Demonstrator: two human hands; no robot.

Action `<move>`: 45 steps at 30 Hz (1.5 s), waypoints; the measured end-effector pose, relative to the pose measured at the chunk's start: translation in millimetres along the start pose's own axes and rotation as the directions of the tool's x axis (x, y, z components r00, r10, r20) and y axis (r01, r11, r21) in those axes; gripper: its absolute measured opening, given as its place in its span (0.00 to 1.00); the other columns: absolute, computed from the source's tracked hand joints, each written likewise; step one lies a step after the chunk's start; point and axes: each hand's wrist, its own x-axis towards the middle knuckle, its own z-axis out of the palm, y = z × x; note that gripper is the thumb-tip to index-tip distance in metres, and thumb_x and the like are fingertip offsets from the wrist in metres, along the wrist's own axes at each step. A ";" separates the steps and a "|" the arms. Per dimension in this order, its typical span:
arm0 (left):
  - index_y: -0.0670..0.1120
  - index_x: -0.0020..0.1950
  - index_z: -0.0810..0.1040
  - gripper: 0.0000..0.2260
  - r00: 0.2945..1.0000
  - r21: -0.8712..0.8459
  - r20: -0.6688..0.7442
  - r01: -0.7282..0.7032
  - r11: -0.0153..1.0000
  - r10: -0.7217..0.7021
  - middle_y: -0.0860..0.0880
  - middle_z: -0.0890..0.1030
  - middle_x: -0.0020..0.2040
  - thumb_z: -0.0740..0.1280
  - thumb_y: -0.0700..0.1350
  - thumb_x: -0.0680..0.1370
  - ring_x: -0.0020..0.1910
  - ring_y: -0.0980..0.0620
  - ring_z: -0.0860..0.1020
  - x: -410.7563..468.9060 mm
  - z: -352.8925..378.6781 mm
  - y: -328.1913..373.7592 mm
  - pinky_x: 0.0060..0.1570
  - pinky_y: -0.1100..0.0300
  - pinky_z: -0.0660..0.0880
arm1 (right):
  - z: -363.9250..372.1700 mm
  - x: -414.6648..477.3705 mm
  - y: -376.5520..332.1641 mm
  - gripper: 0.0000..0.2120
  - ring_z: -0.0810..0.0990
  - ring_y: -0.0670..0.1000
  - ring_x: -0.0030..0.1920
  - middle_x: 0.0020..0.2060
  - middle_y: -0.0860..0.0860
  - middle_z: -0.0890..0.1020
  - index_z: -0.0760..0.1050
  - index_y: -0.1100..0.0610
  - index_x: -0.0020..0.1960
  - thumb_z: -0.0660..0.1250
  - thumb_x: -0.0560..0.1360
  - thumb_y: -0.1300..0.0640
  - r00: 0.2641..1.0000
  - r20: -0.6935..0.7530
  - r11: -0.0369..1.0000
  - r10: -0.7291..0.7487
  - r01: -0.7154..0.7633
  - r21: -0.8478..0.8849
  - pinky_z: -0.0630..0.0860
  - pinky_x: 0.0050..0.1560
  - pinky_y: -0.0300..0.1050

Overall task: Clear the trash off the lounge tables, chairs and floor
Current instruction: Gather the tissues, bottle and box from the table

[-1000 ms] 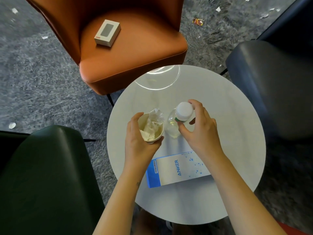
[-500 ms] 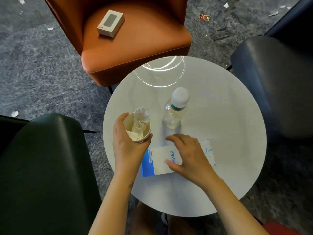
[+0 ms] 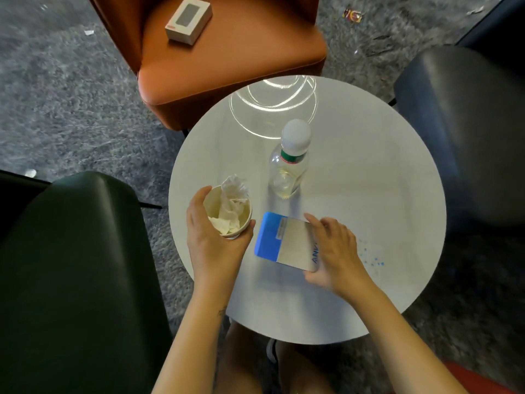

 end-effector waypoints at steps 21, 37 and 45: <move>0.54 0.64 0.66 0.33 0.997 0.022 0.028 -0.078 0.997 0.078 0.67 0.67 0.54 0.78 0.45 0.64 0.54 0.79 0.63 33.5 15.4 24.7 0.48 0.85 0.60 | -26.1 33.6 23.6 0.31 0.73 0.53 0.48 0.50 0.51 0.73 0.65 0.54 0.53 0.80 0.59 0.51 0.834 0.343 0.804 0.432 -0.528 0.272 0.67 0.42 0.42; 0.46 0.67 0.65 0.35 0.998 0.043 -0.030 -0.047 0.998 0.048 0.46 0.71 0.63 0.78 0.43 0.65 0.59 0.53 0.70 106.0 -29.0 63.8 0.52 0.69 0.66 | -170.2 57.5 -68.0 0.18 0.49 0.57 0.73 0.73 0.48 0.59 0.79 0.49 0.43 0.72 0.61 0.37 0.926 -0.092 0.930 -0.367 0.360 -0.077 0.54 0.63 0.53; 0.48 0.67 0.65 0.35 1.000 0.048 0.006 -0.005 0.999 0.004 0.47 0.71 0.62 0.78 0.44 0.65 0.59 0.53 0.70 122.2 -33.5 58.0 0.55 0.60 0.71 | -148.9 95.5 -81.5 0.20 0.50 0.51 0.71 0.71 0.45 0.57 0.77 0.49 0.50 0.69 0.65 0.36 0.946 0.130 0.944 -0.298 0.312 -0.106 0.55 0.65 0.48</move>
